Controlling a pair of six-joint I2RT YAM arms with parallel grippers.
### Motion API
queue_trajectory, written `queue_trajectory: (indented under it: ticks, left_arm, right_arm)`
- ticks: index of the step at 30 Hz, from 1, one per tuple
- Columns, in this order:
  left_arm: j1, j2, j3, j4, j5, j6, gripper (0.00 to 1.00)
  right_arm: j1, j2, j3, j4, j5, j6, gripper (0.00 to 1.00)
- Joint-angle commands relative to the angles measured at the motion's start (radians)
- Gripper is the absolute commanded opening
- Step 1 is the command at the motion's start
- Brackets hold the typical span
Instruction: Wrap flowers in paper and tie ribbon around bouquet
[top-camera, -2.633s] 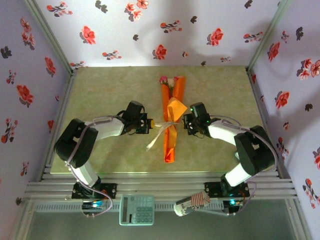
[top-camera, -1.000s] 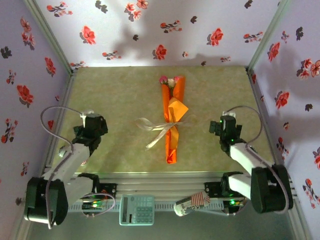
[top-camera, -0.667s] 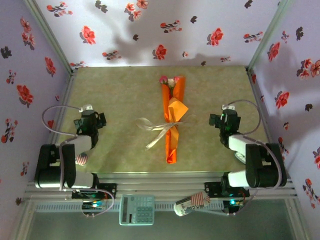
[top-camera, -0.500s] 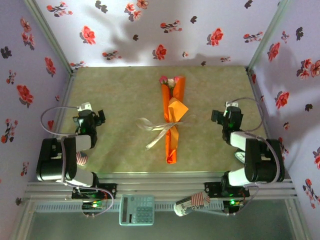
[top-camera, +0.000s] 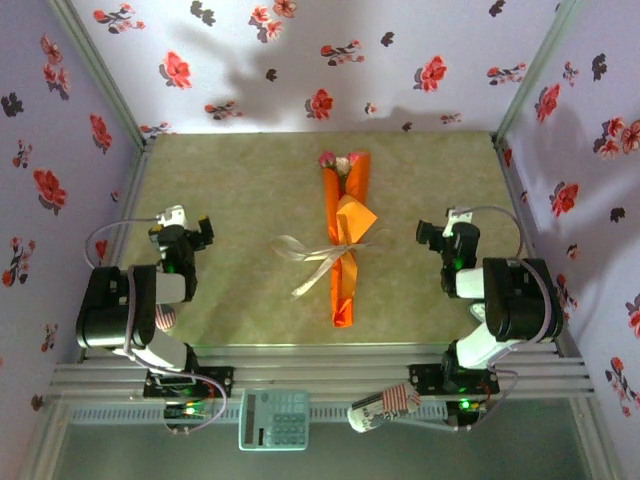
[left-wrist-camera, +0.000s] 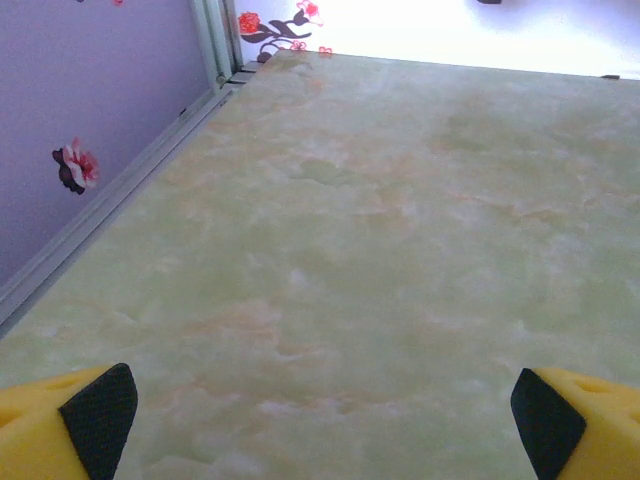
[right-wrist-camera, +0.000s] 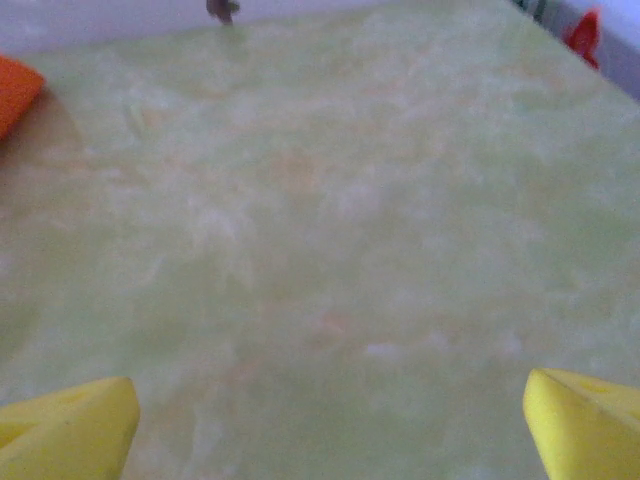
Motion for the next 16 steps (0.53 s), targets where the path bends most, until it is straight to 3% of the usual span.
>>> queue_trajectory:
  ticks: [1, 3, 16]
  left_arm:
    - [0.001, 0.004, 0.004, 0.007, 0.006, 0.025, 1.00]
    - [0.000, 0.002, -0.004, 0.020, 0.010, 0.028, 1.00]
    - [-0.002, 0.006, 0.002, 0.010, 0.007, 0.028, 1.00]
  right_arm:
    - [0.001, -0.002, 0.003, 0.033, 0.029, 0.021, 0.99]
    - [0.002, -0.017, 0.020, -0.025, 0.025, 0.023, 0.99]
    - [0.002, -0.010, 0.006, 0.016, 0.011, 0.017, 0.99]
